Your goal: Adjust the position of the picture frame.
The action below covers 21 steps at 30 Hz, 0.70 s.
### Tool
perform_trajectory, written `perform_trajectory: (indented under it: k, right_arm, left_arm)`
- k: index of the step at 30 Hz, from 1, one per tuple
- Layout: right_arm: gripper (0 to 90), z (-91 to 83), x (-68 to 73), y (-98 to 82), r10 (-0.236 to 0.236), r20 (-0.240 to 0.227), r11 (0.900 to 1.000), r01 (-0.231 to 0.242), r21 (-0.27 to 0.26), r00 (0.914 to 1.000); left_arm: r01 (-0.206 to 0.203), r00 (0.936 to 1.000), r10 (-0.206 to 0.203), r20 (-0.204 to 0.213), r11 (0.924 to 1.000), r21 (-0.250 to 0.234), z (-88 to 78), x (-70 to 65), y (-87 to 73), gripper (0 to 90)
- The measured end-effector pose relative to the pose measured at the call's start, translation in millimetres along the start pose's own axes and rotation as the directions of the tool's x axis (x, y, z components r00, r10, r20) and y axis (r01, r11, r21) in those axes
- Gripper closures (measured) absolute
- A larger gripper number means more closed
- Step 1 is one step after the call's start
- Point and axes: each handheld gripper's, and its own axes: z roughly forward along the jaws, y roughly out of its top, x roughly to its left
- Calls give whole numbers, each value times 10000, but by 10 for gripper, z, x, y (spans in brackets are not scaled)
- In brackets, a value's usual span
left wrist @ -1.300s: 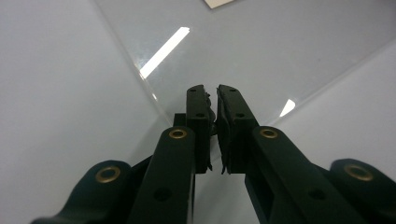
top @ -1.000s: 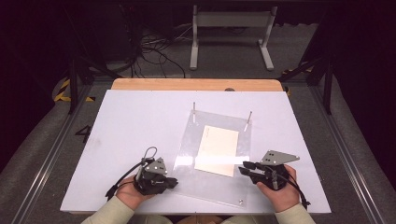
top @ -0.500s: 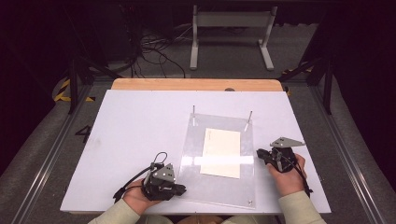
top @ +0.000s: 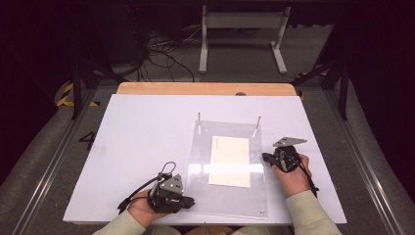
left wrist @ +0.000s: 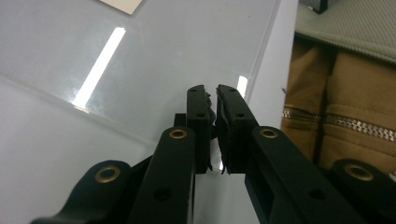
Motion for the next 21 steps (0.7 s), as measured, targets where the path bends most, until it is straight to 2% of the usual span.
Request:
perform_trajectory:
  k: [2,7,8,13,17,21]
  right_arm:
    - [898,10,29,8,-62,-83,10000,62,0,9999]
    - [897,21,91,7,-89,-334,10000,89,-18,9994]
    - [897,22,106,5,-116,-341,9999,115,-27,9994]
    - [897,15,159,-1,-157,-360,9999,157,5,9992]
    - [887,10,153,-16,86,-432,9999,-90,-76,9990]
    - [852,-6,153,-26,-9,-337,9999,5,-118,9994]
  left_arm:
    - [-87,9999,87,92,9999,-59,4,-29,-12,839]
    - [-265,9996,262,107,9993,246,-16,-110,-32,839]
    - [-310,9992,305,268,9994,160,-9,-116,-38,839]
    - [-340,9986,331,407,9992,213,-15,-128,-49,838]
    - [-481,9983,473,327,9986,224,-15,-134,-42,837]
    - [-531,9983,523,250,9981,303,-16,-148,-35,840]
